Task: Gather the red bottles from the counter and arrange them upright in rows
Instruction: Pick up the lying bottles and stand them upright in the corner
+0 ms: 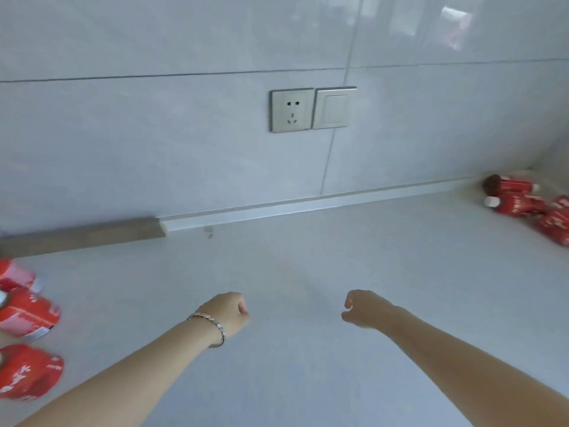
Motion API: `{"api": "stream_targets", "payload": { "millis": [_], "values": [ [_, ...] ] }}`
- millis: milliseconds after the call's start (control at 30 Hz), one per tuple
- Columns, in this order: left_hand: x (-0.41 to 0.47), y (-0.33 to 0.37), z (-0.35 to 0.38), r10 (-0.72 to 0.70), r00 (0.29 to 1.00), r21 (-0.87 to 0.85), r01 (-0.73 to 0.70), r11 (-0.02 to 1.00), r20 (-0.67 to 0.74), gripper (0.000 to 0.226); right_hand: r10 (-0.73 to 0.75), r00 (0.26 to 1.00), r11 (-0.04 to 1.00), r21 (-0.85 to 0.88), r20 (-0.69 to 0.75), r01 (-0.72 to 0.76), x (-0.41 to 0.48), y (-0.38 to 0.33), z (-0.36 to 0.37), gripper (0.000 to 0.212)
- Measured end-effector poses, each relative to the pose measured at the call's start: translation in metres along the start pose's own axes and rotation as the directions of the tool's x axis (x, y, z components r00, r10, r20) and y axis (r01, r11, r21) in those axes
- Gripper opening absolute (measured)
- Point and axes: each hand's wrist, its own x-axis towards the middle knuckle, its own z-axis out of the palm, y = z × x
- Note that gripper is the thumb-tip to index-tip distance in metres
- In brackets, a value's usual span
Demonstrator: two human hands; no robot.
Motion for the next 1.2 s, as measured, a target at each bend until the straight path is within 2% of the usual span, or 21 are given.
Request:
{"api": "stream_targets", "payload": {
  "millis": [100, 300, 467, 567, 733, 833, 900, 1000, 1033, 1133, 1200],
  "values": [
    [0.042, 0.104, 0.017, 0.087, 0.996, 0.046, -0.088, 0.995, 0.013, 0.012, 0.079, 0.996, 0.996, 0.053, -0.050, -0.076, 0.010, 0.107, -0.031, 0.036],
    [0.101, 0.303, 0.060, 0.233, 0.972, 0.095, -0.236, 0.967, 0.045, 0.010, 0.219, 0.972, 0.970, 0.125, -0.083, -0.208, 0.028, 0.299, -0.082, 0.035],
    [0.134, 0.433, 0.089, 0.322, 0.940, 0.141, -0.336, 0.931, 0.115, 0.013, 0.340, 0.936, 0.932, 0.165, -0.093, -0.322, 0.044, 0.419, -0.115, 0.034],
    [0.154, 0.488, 0.102, 0.351, 0.926, 0.160, -0.370, 0.915, 0.136, 0.023, 0.405, 0.902, 0.900, 0.237, -0.150, -0.365, 0.065, 0.474, -0.134, 0.038],
    [0.181, 0.540, 0.117, 0.367, 0.917, 0.203, -0.393, 0.897, 0.155, 0.019, 0.480, 0.813, 0.848, 0.411, -0.329, -0.334, 0.120, 0.540, -0.166, 0.066],
    [0.192, 0.551, 0.121, 0.355, 0.921, 0.206, -0.383, 0.901, 0.160, 0.020, 0.492, 0.815, 0.805, 0.517, -0.306, -0.292, 0.150, 0.561, -0.168, 0.088],
    [0.198, 0.554, 0.122, 0.344, 0.927, 0.206, -0.370, 0.906, 0.151, 0.027, 0.509, 0.804, 0.763, 0.593, -0.308, -0.256, 0.167, 0.568, -0.163, 0.080],
    [0.206, 0.553, 0.125, 0.321, 0.934, 0.203, -0.348, 0.915, 0.153, 0.029, 0.608, 0.695, 0.657, 0.734, -0.384, -0.170, 0.173, 0.573, -0.155, 0.045],
    [0.209, 0.554, 0.127, 0.317, 0.935, 0.201, -0.345, 0.917, 0.156, 0.030, 0.601, 0.698, 0.648, 0.749, -0.390, -0.138, 0.169, 0.572, -0.153, 0.038],
    [0.219, 0.557, 0.132, 0.301, 0.935, 0.181, -0.334, 0.925, 0.191, 0.030, 0.478, 0.774, 0.714, 0.697, -0.416, -0.066, 0.152, 0.567, -0.144, 0.030],
    [0.224, 0.564, 0.135, 0.295, 0.933, 0.135, -0.326, 0.936, 0.205, 0.026, 0.443, 0.753, 0.756, 0.654, -0.487, -0.021, 0.139, 0.564, -0.147, 0.031]
  ]
}}
